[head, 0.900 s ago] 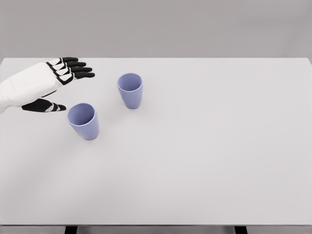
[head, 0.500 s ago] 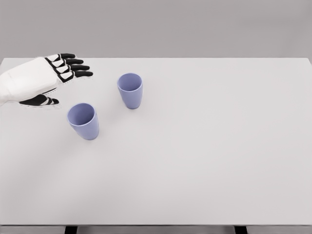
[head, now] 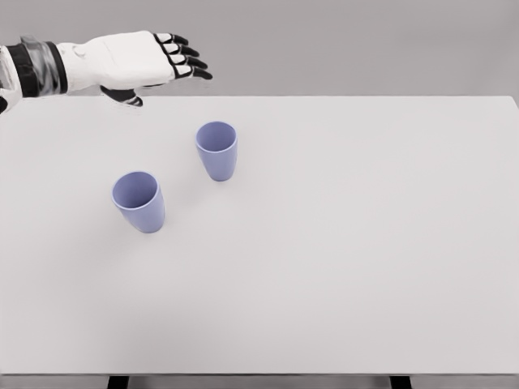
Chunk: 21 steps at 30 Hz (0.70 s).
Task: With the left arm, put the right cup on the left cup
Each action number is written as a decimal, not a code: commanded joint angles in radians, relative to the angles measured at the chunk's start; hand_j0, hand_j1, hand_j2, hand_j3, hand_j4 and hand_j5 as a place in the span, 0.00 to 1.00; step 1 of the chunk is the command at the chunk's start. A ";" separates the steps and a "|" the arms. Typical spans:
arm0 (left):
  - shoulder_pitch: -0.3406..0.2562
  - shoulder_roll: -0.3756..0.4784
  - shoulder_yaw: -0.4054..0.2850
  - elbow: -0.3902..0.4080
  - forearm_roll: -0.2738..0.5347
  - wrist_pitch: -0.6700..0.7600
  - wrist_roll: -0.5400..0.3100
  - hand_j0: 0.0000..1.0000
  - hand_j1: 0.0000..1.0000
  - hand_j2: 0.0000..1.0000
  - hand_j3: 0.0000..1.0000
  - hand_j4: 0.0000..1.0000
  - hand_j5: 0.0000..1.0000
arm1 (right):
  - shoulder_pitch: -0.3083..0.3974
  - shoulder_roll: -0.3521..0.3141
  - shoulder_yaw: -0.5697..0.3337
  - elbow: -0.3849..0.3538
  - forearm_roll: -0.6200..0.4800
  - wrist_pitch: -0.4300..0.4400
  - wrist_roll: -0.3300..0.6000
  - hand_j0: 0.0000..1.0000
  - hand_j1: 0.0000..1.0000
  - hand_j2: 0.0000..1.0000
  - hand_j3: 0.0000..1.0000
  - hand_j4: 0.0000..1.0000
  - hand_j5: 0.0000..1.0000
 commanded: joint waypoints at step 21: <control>0.015 -0.218 -0.126 0.132 -0.175 0.001 -0.051 1.00 1.00 1.00 1.00 1.00 1.00 | 0.000 0.000 0.000 0.000 0.000 0.000 0.000 1.00 1.00 1.00 1.00 1.00 1.00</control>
